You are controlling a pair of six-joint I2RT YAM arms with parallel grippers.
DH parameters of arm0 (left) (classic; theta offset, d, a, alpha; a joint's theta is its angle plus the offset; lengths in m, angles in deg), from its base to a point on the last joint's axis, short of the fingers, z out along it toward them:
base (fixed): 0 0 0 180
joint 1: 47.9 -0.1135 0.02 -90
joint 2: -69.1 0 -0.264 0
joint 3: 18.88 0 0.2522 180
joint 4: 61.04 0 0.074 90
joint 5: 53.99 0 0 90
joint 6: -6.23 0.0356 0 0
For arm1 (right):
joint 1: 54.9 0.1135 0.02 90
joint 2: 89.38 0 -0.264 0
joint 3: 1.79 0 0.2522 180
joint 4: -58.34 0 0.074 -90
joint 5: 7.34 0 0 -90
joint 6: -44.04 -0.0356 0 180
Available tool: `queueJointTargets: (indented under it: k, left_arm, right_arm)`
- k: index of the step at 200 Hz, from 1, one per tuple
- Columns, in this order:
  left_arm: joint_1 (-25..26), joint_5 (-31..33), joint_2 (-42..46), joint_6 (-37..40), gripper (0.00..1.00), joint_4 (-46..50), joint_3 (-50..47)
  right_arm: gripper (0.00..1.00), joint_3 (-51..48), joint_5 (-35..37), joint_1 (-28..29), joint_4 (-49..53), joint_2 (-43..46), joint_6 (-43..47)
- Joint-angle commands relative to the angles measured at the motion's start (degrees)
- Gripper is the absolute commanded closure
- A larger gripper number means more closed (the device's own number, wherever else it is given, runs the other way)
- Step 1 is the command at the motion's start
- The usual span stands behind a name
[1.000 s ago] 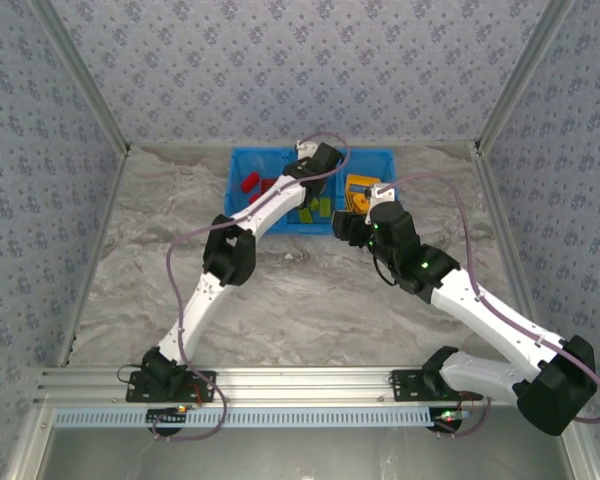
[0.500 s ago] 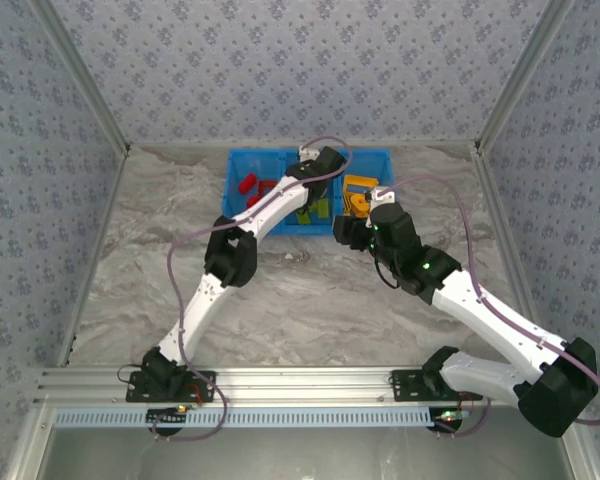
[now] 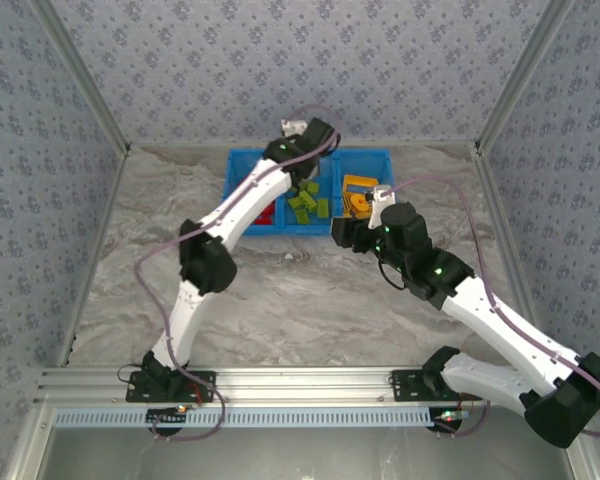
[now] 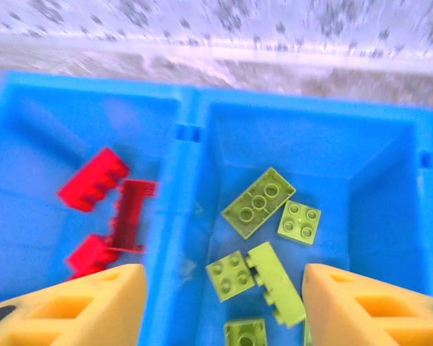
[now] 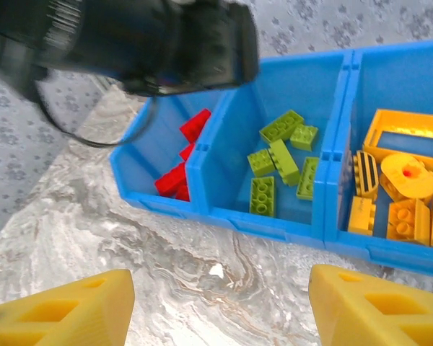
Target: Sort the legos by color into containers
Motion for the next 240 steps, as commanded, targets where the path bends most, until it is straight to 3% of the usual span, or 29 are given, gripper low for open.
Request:
queueJointTargets:
  k: [1, 32, 36, 39, 54, 74, 78, 83, 104, 120, 133, 143, 154, 180, 205, 217, 231, 240]
  left_arm:
    - [-1.5, -1.6, 13.3, -3.7, 0.38, 3.2, -9.9]
    - [-7.3, -19.4, 34.9, -2.3, 0.25, -9.4, -39.0]
    - [-8.1, -21.4, 37.9, -2.0, 0.06, -11.0, -42.5]
    - [-8.6, -22.9, 40.1, -1.7, 0.01, -12.1, -45.2]
    - [-11.6, -28.8, 50.1, -0.4, 0.01, -15.4, -55.7]
    - [-14.9, -33.9, 63.2, 1.5, 0.01, -16.3, -66.1]
    - [-15.5, -34.6, 65.6, 2.0, 0.01, -16.1, -67.7]
    - [-16.2, -35.0, 68.4, 2.4, 0.01, -15.6, -69.4]
    - [-17.8, -30.5, 77.7, 3.7, 0.01, -10.2, -74.0]
    - [-17.9, -17.9, 82.0, 1.0, 0.01, -3.9, -75.7]
    - [-17.8, -5.3, 84.3, -3.5, 0.01, 0.7, -77.3]
    - [-17.8, 3.1, 87.2, -3.9, 0.00, -1.9, -81.9]
    - [-17.8, 7.3, 91.7, 4.4, 0.00, -12.2, -89.9]
    - [-17.8, 11.9, 99.4, 20.4, 0.00, -37.0, -107.1]
    - [-19.4, 11.1, 96.8, 35.0, 0.01, -54.1, -117.2]
    - [-23.7, 4.9, 93.8, 36.4, 0.01, -60.4, -120.6]
    - [-30.1, -3.2, 89.7, 32.9, 0.01, -65.1, -122.7]
    - [-33.3, -4.9, 86.6, 30.6, 0.00, -68.0, -123.4]
  right_arm:
    - [0.32, 1.6, -1.0, -0.5, -0.3, 3.8, 2.7]
    - [0.30, 1.7, 0.0, -2.6, 2.9, 6.6, 3.8]
    - [0.29, 1.8, 0.1, -2.9, 3.5, 6.6, 3.9]
    - [0.29, 1.9, 0.2, -3.2, 3.9, 6.7, 3.9]
    - [0.23, 2.1, 0.6, -4.2, 6.0, 6.8, 3.7]
    - [0.08, 2.6, 0.8, -7.2, 9.4, 5.9, 1.1]
    - [0.01, 2.8, -0.1, -8.1, 10.0, 5.6, 0.6]
    - [0.00, 3.0, -1.2, -8.9, 10.8, 5.2, 0.2]
    - [0.00, 2.7, 1.7, -11.5, 13.2, 5.2, -1.8]
    - [0.00, -0.1, 8.9, -11.5, 12.4, 8.6, -1.4]
    - [0.00, -1.2, 20.4, -11.9, 16.1, 10.7, -5.4]
    - [0.00, -1.8, 28.6, -12.9, 20.2, 11.2, -8.3]
    - [0.00, -4.1, 33.8, -15.2, 20.0, 12.1, -7.8]
    - [0.00, -19.7, 30.9, -21.5, -2.8, 15.4, 8.9]
    - [0.00, -31.1, 28.5, -24.5, -20.6, 12.6, 17.1]
    - [0.00, -32.3, 26.6, -26.7, -23.7, 8.9, 17.7]
    - [0.00, -33.4, 24.4, -29.1, -28.2, 3.6, 17.7]
    - [0.00, -34.1, 22.8, -30.7, -32.4, -0.2, 17.8]
